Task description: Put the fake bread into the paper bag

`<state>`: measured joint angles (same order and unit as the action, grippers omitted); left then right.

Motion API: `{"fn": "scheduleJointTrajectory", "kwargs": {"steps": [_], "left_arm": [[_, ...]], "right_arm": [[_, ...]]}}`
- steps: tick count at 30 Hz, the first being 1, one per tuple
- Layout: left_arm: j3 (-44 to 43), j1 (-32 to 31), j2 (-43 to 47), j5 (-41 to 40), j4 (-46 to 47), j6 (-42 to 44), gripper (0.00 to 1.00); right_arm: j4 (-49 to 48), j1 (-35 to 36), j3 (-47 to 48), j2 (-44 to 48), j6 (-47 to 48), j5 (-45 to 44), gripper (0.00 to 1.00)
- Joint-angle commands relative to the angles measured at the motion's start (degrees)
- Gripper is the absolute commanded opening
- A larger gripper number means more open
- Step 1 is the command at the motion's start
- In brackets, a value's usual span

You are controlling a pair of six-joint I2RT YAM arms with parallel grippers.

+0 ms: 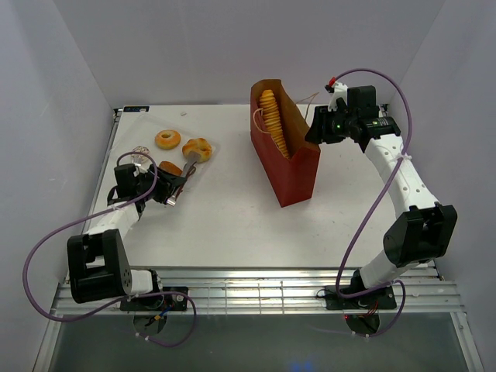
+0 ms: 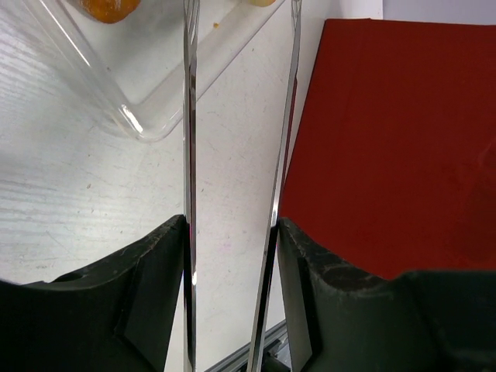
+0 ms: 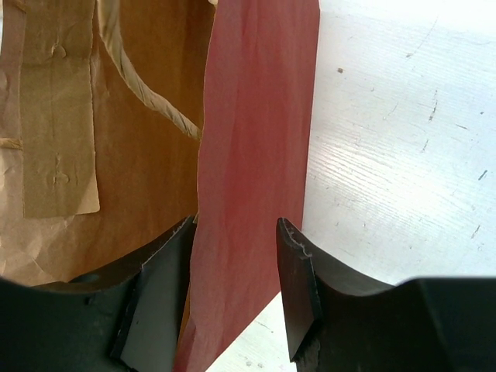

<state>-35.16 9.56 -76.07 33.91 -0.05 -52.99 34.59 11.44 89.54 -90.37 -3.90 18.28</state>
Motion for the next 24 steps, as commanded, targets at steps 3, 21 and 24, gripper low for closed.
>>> {"fn": "scheduleJointTrajectory", "kwargs": {"steps": [3, 21, 24], "left_arm": [[-0.70, 0.72, -0.91, 1.07, 5.93, -2.20, 0.60], [-5.71, 0.72, -11.20, 5.20, 12.27, -6.16, 0.50], [-5.98, 0.63, -11.64, 5.81, 12.62, -6.16, 0.46]], "right_arm": [[-0.14, 0.34, 3.01, -0.33, 0.74, 0.00, 0.52], [0.74, 0.34, 5.47, -1.13, 1.18, -0.53, 0.52], [0.83, 0.34, 5.47, -1.04, 1.26, -0.53, 0.52]]}}
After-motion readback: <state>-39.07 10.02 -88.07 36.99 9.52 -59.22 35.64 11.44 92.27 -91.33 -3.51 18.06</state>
